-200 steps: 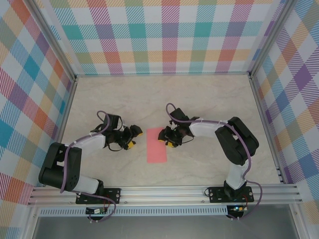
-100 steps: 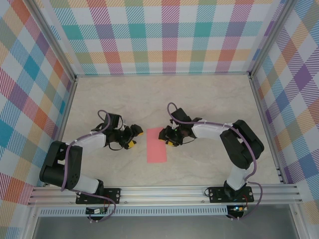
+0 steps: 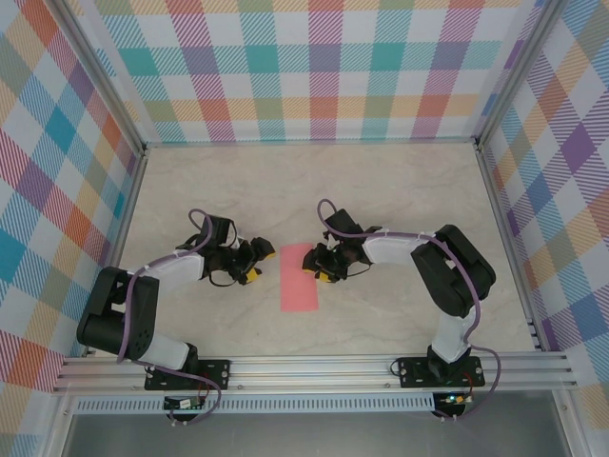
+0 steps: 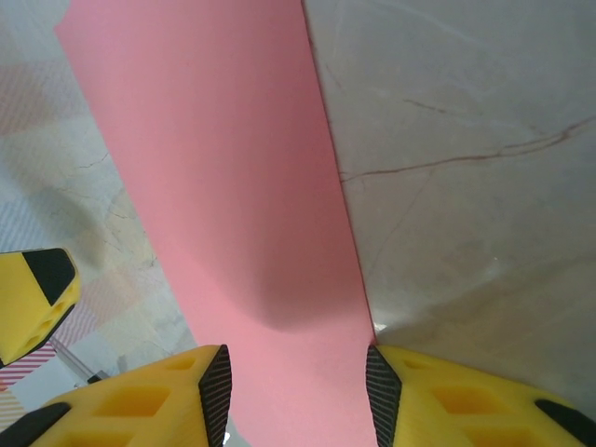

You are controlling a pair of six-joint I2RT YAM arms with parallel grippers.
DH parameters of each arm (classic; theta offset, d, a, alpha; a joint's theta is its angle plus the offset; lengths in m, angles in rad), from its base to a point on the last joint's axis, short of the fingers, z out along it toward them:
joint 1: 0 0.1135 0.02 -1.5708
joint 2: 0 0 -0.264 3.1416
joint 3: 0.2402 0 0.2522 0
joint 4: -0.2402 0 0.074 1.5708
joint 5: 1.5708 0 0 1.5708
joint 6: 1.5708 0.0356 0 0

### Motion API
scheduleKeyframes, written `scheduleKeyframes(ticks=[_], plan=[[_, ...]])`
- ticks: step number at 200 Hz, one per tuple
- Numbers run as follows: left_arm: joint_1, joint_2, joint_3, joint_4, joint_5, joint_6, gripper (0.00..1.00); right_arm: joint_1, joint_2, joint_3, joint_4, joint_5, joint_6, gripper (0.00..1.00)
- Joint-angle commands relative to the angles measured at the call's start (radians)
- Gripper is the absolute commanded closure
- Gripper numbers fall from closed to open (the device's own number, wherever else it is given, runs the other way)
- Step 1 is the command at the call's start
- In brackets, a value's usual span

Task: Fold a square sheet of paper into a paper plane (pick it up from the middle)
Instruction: Fold the triangle a second time at the center of the table.

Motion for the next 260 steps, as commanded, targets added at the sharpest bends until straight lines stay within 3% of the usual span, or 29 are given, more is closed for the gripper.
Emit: scheduleKeyframes(ticks=[1, 86, 147, 189, 218, 260], plan=[[-0.018, 0.013, 0.032, 0.004, 0.016, 0.02, 0.24, 0.008, 0.021, -0.016, -0.072, 0.039, -0.009, 0.54], [-0.051, 0.047, 0.056, -0.003, 0.008, 0.024, 0.24, 0.008, -0.069, 0.001, -0.072, 0.042, -0.042, 0.57], [-0.053, 0.053, 0.059, -0.002, 0.007, 0.024, 0.24, 0.02, -0.013, 0.031, 0.001, -0.041, -0.027, 0.57], [-0.056, 0.052, 0.06, -0.002, 0.013, 0.027, 0.24, 0.022, 0.034, 0.022, -0.052, -0.001, -0.035, 0.58], [-0.06, 0.056, 0.064, 0.0, 0.018, 0.027, 0.24, 0.022, 0.025, 0.013, -0.169, 0.095, -0.055, 0.58], [-0.078, 0.08, 0.083, -0.002, 0.028, 0.031, 0.25, 0.022, 0.011, -0.018, -0.154, 0.098, -0.046, 0.57]])
